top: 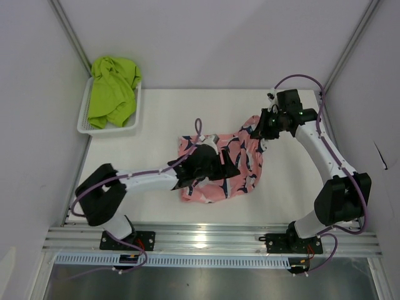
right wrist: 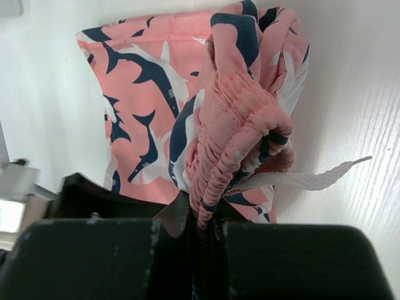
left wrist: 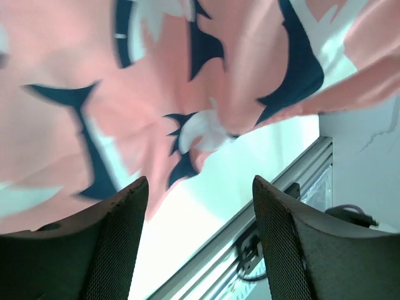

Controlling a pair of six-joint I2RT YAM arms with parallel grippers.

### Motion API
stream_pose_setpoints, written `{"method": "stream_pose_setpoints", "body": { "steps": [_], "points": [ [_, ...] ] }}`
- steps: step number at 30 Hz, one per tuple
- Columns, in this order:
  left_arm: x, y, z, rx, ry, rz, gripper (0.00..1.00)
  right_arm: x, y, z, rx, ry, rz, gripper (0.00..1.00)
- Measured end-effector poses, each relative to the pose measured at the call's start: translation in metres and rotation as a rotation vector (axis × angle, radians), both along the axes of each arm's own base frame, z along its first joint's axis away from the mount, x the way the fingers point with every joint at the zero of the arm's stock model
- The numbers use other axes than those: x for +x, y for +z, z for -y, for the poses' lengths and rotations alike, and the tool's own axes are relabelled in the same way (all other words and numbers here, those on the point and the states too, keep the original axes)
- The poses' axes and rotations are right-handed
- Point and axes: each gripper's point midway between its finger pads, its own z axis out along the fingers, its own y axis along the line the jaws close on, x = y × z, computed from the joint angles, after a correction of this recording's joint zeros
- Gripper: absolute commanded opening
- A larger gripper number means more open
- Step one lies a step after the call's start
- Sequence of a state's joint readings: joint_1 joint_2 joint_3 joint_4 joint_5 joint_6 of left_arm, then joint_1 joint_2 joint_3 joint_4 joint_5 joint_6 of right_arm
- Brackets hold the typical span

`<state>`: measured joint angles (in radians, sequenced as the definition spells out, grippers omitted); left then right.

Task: Fold and stack the shorts
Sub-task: Fold the shorts

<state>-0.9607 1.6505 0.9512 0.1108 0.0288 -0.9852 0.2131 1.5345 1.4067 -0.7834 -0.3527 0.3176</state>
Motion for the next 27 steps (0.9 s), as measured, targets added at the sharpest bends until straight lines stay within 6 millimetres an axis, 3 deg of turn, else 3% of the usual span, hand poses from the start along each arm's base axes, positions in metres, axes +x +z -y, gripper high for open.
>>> {"method": "stream_pose_setpoints", "body": {
  "steps": [2,5,10,12,18,27],
  "points": [
    [0.000,0.013,-0.022,-0.016,0.019,0.025,0.71,0.000,0.002,0.000,-0.004,0.003,0.003,0.00],
    [0.004,0.010,-0.067,0.003,0.074,0.035,0.72,0.001,0.005,0.000,-0.011,0.008,0.011,0.00],
    [0.021,-0.028,-0.158,0.114,0.242,-0.017,0.72,-0.002,0.002,-0.007,-0.038,0.028,0.011,0.00],
    [0.022,-0.043,-0.185,0.173,0.297,-0.042,0.72,-0.003,0.000,-0.012,-0.062,0.039,0.008,0.00],
    [0.021,-0.057,-0.212,0.252,0.327,-0.056,0.72,-0.008,-0.004,-0.034,-0.134,0.078,0.016,0.00],
    [0.024,-0.081,-0.221,0.314,0.322,-0.087,0.66,-0.017,-0.006,-0.075,-0.323,0.106,0.061,0.00]
  ]
}}
